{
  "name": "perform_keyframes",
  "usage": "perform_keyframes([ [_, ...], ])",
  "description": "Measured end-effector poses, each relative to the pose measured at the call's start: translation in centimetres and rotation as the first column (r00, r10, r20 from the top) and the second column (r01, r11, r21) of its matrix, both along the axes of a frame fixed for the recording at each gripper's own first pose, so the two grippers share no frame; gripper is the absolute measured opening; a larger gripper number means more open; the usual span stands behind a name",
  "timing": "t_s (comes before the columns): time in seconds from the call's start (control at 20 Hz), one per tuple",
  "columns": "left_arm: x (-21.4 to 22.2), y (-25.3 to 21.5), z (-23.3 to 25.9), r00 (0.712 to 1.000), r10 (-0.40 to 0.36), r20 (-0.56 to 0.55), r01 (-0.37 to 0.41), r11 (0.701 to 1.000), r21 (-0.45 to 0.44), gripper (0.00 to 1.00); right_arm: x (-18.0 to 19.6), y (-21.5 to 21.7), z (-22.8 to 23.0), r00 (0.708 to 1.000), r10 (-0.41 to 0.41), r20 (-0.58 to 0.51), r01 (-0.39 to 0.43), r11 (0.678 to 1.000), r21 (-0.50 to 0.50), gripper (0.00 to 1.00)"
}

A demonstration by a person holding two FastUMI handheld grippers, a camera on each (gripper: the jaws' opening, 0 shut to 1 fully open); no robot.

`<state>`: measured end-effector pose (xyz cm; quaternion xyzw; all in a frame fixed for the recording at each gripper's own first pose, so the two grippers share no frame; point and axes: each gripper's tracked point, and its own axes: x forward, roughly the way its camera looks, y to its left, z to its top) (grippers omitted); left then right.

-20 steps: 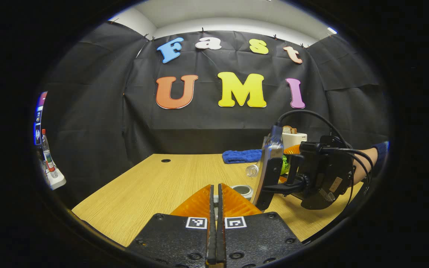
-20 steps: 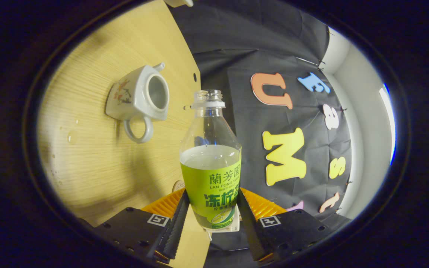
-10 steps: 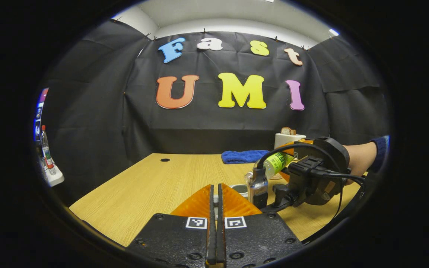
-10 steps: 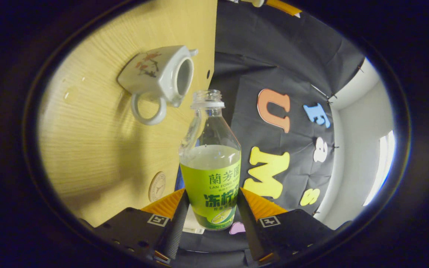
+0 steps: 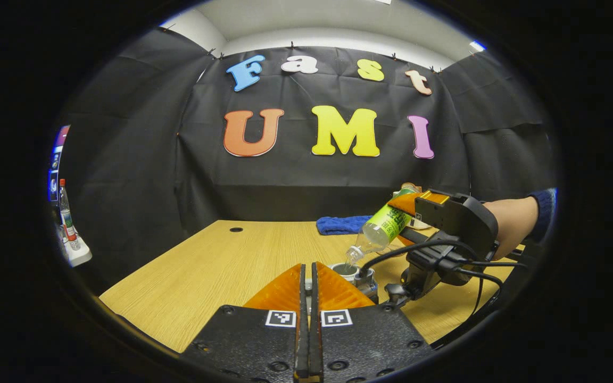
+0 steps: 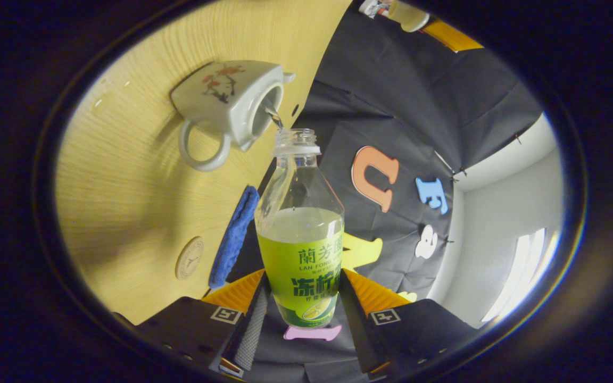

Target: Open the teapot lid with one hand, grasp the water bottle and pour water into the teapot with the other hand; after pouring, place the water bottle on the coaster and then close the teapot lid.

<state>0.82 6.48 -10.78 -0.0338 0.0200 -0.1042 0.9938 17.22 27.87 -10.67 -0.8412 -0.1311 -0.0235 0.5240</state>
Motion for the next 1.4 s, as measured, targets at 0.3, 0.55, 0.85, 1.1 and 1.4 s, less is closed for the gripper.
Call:
perform_keyframes([
  [0.3, -0.1, -0.1, -0.1, 1.0, -0.002, -0.003, 0.002, 1.0, -0.001, 0.03, -0.4, 0.5, 1.3, 0.999, 0.014, 0.036, -0.013, 0.999, -0.032, 0.72],
  [0.55, -0.1, 0.1, -0.1, 1.0, 0.003, -0.004, -0.003, 1.0, -0.004, 0.03, -0.7, 0.9, 1.7, 0.998, 0.038, 0.052, -0.033, 0.995, -0.096, 0.72],
  [0.85, -0.2, 0.7, -0.3, 1.0, 0.019, -0.005, -0.019, 1.0, -0.001, 0.03, -0.5, 1.4, 2.5, 0.995, 0.054, 0.089, -0.041, 0.988, -0.149, 0.73],
  [1.1, -0.4, 1.2, -0.3, 1.0, 0.03, -0.006, -0.03, 1.0, 0.002, 0.03, -0.5, 2.0, 2.1, 0.992, 0.077, 0.097, -0.059, 0.982, -0.182, 0.72],
  [1.4, -0.2, 1.1, -0.4, 0.999, 0.034, -0.012, -0.034, 0.999, 0.0, 0.03, -0.4, 2.1, 1.9, 0.991, 0.091, 0.098, -0.072, 0.98, -0.186, 0.74],
])
